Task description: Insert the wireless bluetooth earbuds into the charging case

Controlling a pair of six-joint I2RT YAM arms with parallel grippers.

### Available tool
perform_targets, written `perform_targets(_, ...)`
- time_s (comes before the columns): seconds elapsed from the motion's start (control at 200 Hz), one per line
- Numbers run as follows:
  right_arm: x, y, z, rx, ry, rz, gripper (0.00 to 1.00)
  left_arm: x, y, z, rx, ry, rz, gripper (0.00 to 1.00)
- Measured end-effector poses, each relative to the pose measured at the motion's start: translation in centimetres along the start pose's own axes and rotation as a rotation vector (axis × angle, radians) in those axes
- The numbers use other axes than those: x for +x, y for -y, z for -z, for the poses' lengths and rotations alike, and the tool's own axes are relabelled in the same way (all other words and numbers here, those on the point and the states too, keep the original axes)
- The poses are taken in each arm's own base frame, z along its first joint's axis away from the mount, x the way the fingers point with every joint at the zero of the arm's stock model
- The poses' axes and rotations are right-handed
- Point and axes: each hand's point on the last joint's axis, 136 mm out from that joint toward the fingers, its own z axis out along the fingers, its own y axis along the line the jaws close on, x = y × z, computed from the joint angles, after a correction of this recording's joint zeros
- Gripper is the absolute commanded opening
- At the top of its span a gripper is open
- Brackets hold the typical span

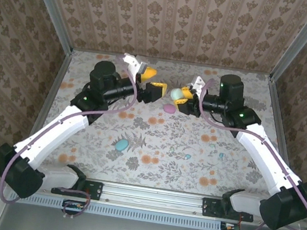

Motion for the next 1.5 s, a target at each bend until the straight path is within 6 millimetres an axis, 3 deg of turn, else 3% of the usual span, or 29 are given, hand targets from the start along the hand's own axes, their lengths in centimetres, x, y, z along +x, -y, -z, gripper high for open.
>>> perform_targets(0.23,0.5,1.3,-0.6,0.146,-0.075,0.132,0.32,2.4,-1.8,-2.7,-0.026,-0.135,0.268,0.79)
perform_targets(0.45,0.4,1.7,-0.7,0.189,-0.093,0.189,0.32,4.7,-0.9,-4.1,0.013,-0.206,0.399,0.77)
perform_targets(0.8,0.3,1.8,-0.9,0.203,-0.082,0.203,0.33,5.4,-0.5,-5.5,0.035,-0.239,0.457,0.44)
perform_targets(0.94,0.5,1.8,-1.0,0.205,-0.086,0.197,0.34,5.4,-0.1,-5.6,0.052,-0.243,0.462,0.36)
perform_targets(1.17,0.6,2.0,-1.0,0.212,-0.088,0.184,0.36,5.2,0.1,-5.5,0.052,-0.249,0.496,0.15)
perform_targets(1.285,0.6,2.0,-1.0,0.213,-0.088,0.168,0.42,5.2,0.0,-5.5,0.037,-0.249,0.54,0.09)
perform_targets(1.5,0.9,2.2,-1.0,0.226,-0.065,0.145,0.55,5.0,-0.2,-5.6,0.02,-0.235,0.668,0.07)
